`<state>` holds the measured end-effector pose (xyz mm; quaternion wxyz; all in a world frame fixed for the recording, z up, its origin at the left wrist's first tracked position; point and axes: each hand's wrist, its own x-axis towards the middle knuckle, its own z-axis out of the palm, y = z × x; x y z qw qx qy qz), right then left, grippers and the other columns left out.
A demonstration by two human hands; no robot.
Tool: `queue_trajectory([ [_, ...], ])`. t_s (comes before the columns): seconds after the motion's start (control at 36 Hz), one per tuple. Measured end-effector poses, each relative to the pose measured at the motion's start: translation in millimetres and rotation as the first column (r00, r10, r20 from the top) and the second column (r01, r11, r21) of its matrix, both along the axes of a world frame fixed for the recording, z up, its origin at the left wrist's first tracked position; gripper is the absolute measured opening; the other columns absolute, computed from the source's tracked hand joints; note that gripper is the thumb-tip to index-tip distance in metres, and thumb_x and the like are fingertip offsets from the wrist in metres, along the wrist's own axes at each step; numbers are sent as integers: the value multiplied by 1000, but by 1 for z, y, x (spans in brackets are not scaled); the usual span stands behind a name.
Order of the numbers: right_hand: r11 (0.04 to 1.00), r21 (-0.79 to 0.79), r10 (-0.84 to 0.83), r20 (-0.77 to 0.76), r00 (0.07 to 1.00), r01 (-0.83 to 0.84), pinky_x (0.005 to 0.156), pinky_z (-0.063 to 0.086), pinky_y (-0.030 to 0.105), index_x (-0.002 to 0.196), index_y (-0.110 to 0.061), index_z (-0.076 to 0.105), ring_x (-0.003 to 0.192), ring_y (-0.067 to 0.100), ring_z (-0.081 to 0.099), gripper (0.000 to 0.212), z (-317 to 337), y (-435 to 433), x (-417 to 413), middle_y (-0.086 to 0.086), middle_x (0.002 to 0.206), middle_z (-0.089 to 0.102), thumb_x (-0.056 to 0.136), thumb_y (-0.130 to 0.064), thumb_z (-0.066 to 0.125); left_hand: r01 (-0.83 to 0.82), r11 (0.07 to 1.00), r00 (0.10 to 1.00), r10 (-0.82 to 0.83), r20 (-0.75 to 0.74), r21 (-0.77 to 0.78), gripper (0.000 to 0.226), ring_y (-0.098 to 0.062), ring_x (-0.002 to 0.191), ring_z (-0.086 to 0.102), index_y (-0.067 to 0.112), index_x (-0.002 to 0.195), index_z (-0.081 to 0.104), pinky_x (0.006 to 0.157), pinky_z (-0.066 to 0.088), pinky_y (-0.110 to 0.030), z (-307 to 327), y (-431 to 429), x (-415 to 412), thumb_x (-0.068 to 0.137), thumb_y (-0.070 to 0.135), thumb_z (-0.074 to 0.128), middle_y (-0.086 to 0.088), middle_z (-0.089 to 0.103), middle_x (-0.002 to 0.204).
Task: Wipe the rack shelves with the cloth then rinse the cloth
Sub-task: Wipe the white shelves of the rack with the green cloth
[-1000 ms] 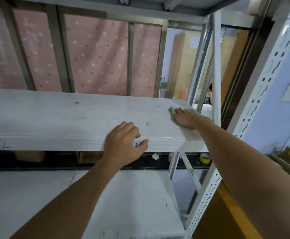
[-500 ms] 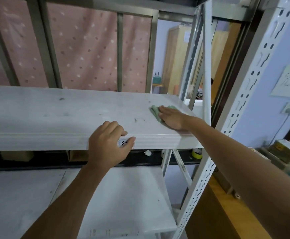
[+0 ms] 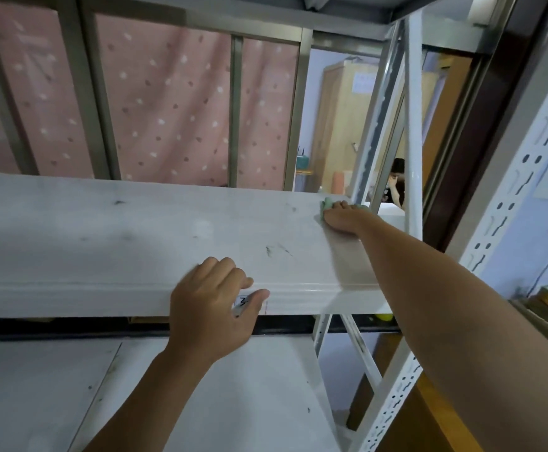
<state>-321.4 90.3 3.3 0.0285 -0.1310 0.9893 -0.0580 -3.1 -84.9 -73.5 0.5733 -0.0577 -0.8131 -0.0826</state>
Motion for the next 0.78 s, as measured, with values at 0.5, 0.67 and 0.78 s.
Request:
queue_trajectory([
  [0.5, 796, -20, 604, 84, 793, -604, 120, 0, 41, 158, -29, 9, 152, 19, 0, 57, 18, -54, 53, -4, 165, 6, 106, -48, 20, -29, 1000, 997, 29, 76, 3, 28, -20, 65, 57, 14, 73, 69, 54, 36, -23, 3, 1, 1, 80, 40, 78, 4, 64, 71],
  [0.67, 701, -14, 711, 93, 697, -713, 116, -4, 28, 157, -35, 5, 149, 8, -4, 55, 9, -30, 106, -13, 164, 2, 107, -45, 24, 9, 1000, 999, -9, 33, 14, 28, -21, 64, 56, 12, 72, 68, 56, 36, -24, 2, 2, 2, 82, 35, 79, 2, 64, 71],
  [0.78, 691, -32, 721, 92, 687, -722, 113, -6, 23, 156, -39, 4, 143, -3, -6, 54, 7, -17, 126, -20, 162, 1, 106, -47, 22, 17, 1000, 1000, -17, 21, 13, 29, -22, 64, 56, 12, 71, 66, 55, 39, -26, 2, 2, 2, 83, 35, 78, 2, 63, 71],
])
